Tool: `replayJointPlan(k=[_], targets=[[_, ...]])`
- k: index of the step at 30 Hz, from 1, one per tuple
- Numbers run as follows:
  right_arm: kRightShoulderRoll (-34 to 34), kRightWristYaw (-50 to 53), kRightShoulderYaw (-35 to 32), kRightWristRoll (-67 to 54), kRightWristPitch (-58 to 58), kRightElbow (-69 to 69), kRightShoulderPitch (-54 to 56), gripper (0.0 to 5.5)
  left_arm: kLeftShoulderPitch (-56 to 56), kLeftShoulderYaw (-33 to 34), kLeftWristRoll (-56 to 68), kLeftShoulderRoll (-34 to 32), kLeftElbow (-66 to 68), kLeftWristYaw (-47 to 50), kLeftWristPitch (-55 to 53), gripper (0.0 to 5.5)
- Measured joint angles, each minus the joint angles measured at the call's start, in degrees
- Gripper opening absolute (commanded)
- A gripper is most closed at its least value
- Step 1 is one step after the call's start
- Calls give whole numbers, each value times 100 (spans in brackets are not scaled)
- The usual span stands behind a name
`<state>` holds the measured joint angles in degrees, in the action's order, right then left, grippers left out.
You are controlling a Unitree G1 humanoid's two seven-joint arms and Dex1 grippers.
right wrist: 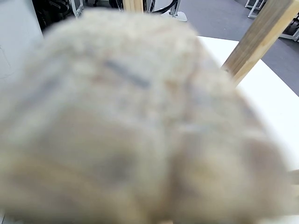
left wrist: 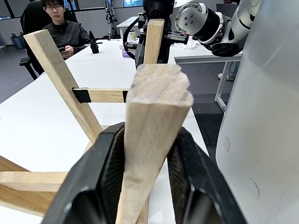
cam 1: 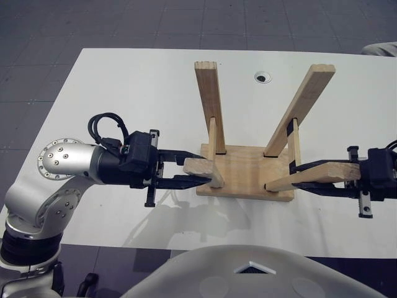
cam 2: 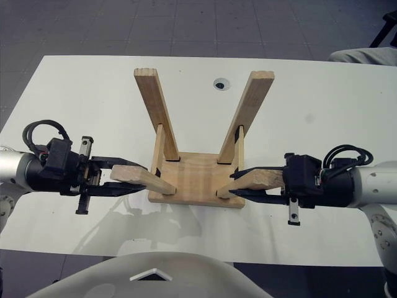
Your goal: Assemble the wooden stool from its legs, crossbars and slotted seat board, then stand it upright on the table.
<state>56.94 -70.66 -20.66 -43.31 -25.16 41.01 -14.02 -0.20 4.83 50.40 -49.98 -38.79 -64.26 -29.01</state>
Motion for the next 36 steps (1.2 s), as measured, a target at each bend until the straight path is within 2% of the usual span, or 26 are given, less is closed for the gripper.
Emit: replayJointPlan(k=[13, 26, 36], targets=[[-5, 36, 179, 119, 297, -7, -31, 104, -27, 2, -3, -2, -47, -1, -24, 120], [-215, 850, 605, 750, 685, 192, 18, 104, 30, 80, -303, 99, 142, 261, 12, 120], [-31, 928, 735, 540, 252, 106, 228, 104, 60, 4, -173, 106, 223, 213, -88, 120]])
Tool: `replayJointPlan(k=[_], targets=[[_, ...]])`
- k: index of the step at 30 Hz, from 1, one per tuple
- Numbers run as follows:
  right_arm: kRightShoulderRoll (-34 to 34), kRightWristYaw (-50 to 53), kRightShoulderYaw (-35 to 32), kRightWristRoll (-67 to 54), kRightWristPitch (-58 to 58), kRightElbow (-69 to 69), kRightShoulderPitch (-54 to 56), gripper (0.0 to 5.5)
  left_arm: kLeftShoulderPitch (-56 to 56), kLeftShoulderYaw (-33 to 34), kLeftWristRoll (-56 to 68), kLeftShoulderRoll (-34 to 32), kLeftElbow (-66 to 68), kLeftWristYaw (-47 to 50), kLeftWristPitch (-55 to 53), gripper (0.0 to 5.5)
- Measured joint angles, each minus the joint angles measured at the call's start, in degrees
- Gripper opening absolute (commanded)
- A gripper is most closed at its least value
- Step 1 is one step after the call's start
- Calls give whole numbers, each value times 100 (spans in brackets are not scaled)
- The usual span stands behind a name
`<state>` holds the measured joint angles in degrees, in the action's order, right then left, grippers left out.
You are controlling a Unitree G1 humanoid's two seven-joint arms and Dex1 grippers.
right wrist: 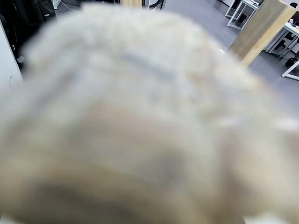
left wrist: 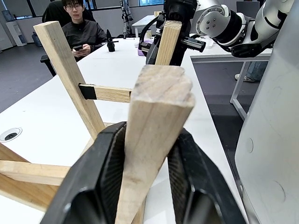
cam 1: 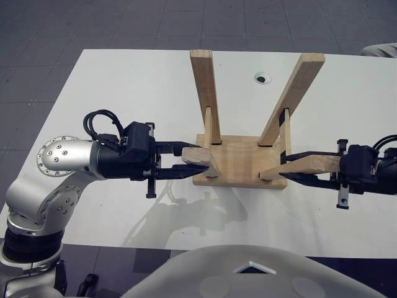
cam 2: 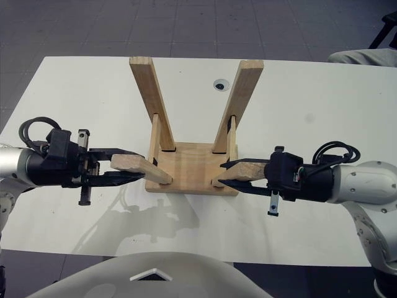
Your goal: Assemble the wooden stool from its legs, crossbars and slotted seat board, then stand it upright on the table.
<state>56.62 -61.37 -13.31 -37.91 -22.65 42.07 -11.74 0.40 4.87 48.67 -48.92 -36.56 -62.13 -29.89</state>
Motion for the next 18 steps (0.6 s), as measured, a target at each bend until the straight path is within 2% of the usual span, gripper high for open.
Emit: replayJointPlan(k=[6, 18], targets=[[122, -36, 17, -205, -123, 7, 44, 104, 38, 64, 392, -208, 51, -133, -334, 120], [607, 233, -226, -2154, -1505, 27, 350, 104, 323, 157, 1517, -909, 205, -197, -924, 120]])
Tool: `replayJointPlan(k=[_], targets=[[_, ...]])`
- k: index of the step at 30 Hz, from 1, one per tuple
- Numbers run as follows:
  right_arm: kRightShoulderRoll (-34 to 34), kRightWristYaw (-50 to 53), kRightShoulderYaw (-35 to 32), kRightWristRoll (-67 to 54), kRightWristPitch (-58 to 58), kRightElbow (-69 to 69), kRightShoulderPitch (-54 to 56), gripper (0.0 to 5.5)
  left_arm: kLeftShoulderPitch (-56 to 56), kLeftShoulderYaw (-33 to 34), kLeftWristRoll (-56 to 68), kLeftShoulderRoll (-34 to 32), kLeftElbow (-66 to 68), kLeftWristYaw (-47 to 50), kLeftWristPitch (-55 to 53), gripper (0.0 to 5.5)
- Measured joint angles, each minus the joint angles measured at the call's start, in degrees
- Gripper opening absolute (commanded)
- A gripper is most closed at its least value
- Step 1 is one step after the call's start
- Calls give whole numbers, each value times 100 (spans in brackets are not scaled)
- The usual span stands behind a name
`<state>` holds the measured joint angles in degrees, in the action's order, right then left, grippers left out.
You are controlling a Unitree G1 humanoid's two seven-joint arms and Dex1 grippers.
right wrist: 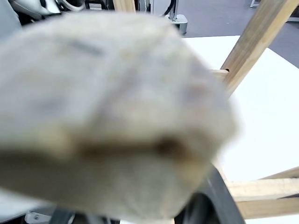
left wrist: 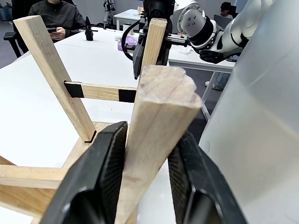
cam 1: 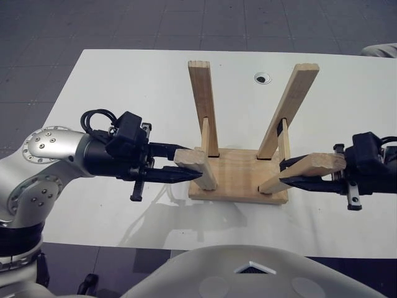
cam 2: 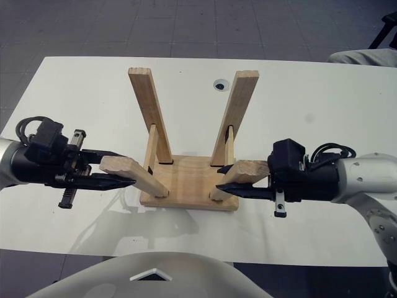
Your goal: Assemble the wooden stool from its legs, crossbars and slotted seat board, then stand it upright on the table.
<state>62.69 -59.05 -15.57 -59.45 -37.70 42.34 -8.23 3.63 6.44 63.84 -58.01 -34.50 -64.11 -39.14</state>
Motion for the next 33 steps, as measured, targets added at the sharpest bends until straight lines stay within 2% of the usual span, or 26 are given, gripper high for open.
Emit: replayJointPlan(k=[5, 13, 17, 23, 28, 33], targets=[[311, 118, -45, -1173, -536, -146, 311, 104, 278, 76, 1045, -433, 197, -6, -557, 120], [352, 359, 718, -2403, -1385, -1050, 1451, 104, 1252, -341, 1879, -412, 1100, 35, -1559, 120], [149, 408, 1236, -2781, -1954, -1818, 2189, 104, 1829, -701, 2045, -18, 1855, 57, -2111, 120], [-500, 346, 1883, -3023, -2839, -3138, 2961, 104, 2501, -1174, 1926, 624, 2937, -27, -2866, 120], [-1096, 104, 2183, -2610, -3310, -4221, 3468, 104, 2907, -1427, 1345, 1159, 3887, -280, -3258, 120], [-1517, -369, 2534, -1835, -3717, -5205, 3873, 104, 3239, -1860, 358, 1604, 4932, -992, -3330, 120]])
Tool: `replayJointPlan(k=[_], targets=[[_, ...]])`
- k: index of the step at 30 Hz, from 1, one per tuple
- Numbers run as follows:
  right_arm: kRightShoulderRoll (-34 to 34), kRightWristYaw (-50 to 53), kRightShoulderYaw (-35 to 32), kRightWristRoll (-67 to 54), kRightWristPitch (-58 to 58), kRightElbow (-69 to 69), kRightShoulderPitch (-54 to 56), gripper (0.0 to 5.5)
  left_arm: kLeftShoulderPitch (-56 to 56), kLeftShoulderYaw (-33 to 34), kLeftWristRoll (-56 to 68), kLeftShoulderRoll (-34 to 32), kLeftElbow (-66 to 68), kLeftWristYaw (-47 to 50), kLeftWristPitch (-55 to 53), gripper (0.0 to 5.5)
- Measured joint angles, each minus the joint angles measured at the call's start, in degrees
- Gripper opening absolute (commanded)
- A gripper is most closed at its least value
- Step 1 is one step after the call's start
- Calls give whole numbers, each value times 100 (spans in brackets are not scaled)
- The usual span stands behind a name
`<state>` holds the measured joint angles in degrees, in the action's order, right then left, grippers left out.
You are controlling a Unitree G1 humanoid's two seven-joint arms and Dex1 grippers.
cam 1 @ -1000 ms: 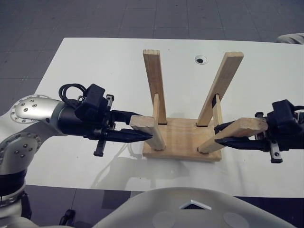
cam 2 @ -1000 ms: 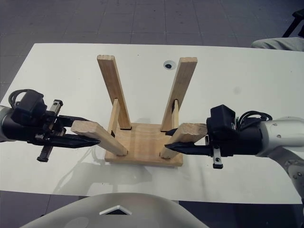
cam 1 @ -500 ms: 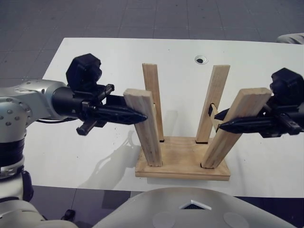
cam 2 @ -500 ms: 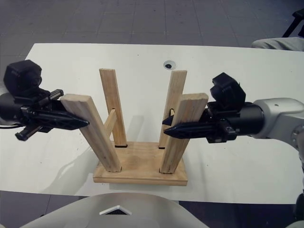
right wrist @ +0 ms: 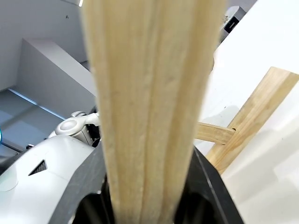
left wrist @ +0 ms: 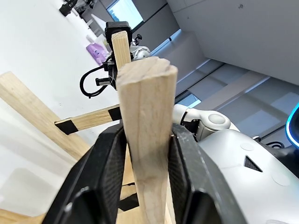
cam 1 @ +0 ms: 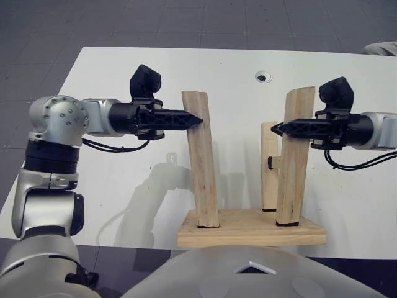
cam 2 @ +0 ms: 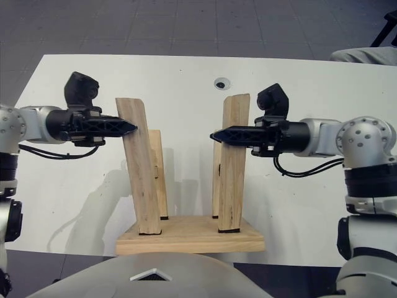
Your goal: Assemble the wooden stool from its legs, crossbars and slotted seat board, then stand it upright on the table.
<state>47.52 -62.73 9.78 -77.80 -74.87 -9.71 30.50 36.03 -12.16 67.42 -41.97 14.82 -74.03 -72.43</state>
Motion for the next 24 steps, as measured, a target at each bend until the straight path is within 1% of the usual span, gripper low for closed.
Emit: replayJointPlan(k=[4, 5, 6, 8, 9, 13, 18, 24], targets=[[-259, -456, 225, 689, -131, -769, 272, 104, 461, -433, -954, 395, 1089, -776, 184, 120], [-300, -589, 248, 836, -153, -899, 324, 147, 581, -526, -1182, 505, 1364, -998, 272, 156], [-319, -688, 262, 984, -121, -934, 374, 164, 663, -570, -1360, 574, 1547, -1173, 321, 166], [-426, -822, 287, 1245, 7, -905, 411, 211, 863, -650, -1644, 857, 1907, -1445, 486, 204], [-424, -897, 290, 1352, 7, -899, 408, 227, 920, -673, -1756, 889, 2038, -1551, 534, 219], [-394, -1116, 262, 1676, 13, -892, 325, 307, 994, -720, -2093, 865, 2341, -1839, 668, 286], [-322, -1275, 157, 1979, 12, -892, 184, 398, 1028, -730, -2166, 603, 2437, -1845, 737, 363], [-102, -1374, -92, 2274, -8, -886, -23, 531, 1025, -725, -2145, 433, 2429, -1845, 778, 477]])
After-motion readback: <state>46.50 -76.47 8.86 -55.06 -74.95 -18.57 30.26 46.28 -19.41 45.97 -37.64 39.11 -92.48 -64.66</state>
